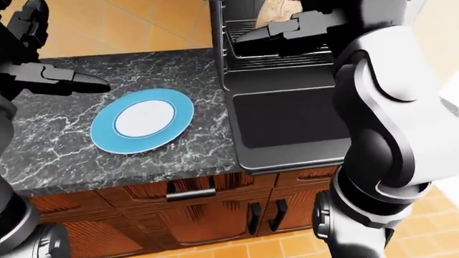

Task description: Pick the bread from the top rack and place it on the plate on the counter.

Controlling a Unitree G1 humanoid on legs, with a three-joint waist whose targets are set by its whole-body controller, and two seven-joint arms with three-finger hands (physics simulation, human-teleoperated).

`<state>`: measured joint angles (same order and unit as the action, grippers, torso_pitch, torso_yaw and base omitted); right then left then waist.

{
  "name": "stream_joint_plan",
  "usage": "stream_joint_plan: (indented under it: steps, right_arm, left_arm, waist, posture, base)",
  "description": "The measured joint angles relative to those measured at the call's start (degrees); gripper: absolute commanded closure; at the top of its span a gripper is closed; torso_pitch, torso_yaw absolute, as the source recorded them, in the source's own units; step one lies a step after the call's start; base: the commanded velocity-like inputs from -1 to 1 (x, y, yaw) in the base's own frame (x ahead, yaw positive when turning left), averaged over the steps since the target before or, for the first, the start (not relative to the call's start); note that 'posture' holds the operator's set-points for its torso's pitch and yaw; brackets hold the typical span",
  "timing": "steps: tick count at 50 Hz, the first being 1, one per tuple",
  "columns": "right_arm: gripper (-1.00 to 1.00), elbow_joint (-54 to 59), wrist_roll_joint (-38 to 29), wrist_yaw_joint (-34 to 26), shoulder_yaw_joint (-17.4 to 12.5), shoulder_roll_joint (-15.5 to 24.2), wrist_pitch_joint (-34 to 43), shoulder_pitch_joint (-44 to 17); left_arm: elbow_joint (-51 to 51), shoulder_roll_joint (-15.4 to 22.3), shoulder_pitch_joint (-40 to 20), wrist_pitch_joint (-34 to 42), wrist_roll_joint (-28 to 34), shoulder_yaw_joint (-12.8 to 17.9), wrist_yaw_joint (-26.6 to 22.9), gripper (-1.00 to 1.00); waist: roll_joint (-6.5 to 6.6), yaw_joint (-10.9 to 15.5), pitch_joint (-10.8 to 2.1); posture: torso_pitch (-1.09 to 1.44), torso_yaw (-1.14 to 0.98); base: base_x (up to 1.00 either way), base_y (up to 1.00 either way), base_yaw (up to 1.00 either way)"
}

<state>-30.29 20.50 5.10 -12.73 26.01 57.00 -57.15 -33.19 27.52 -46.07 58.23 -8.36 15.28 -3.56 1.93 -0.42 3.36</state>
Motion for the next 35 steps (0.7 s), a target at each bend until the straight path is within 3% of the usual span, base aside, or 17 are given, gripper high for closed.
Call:
stream_joint_plan:
  steps: [1,4,10,17,35]
  right_arm:
    - [-1.00,-0.2,0.0,-0.1,0.1,0.0,0.0,-0.1]
    - [-1.00,-0.4,0.2,-0.5,1.0,-0.7,0.4,0.8]
    - [-1.00,-0.6,0.4,-0.7,0.9,-0.4,1.6,0.5]
    - [-1.00,-1.6,0.1,0.0,-0.7,0.4,2.4,0.3]
    - [-1.00,1.5,-2.9,-2.9,1.4,3.6,10.6,-5.3]
  left_arm:
    - [-0.1,0.2,-0.2,-0.1,0.1,0.2,0.0,-1.00]
    - [0.6,0.1,0.6,-0.1,0.5,0.6,0.2,-1.00]
    - [1.1,0.1,0.9,1.2,0.5,0.5,0.0,-1.00]
    - [0.4,0.3,0.3,0.5,0.0,0.4,-0.2,-1.00]
    - [0.6,0.2,1.1,0.3,0.4,0.4,-0.3,-1.00]
  waist:
    - [0.78,-0.1,-0.18]
    - [-0.72,0.1,1.24]
    - [-2.45,0.6,1.36]
    - [-1.79,0.3,0.41]
    - [-2.05,0.2,1.06]
  posture:
    - [0.00,0.00]
    - [0.00,0.00]
    - [0.00,0.00]
    - [0.00,0.00]
    - [0.00,0.00]
  base:
    - [0.00,0.00,0.00]
    - [0.00,0.00,0.00]
    - [0.00,0.00,0.00]
    - [0.00,0.00,0.00]
    - [0.00,0.00,0.00]
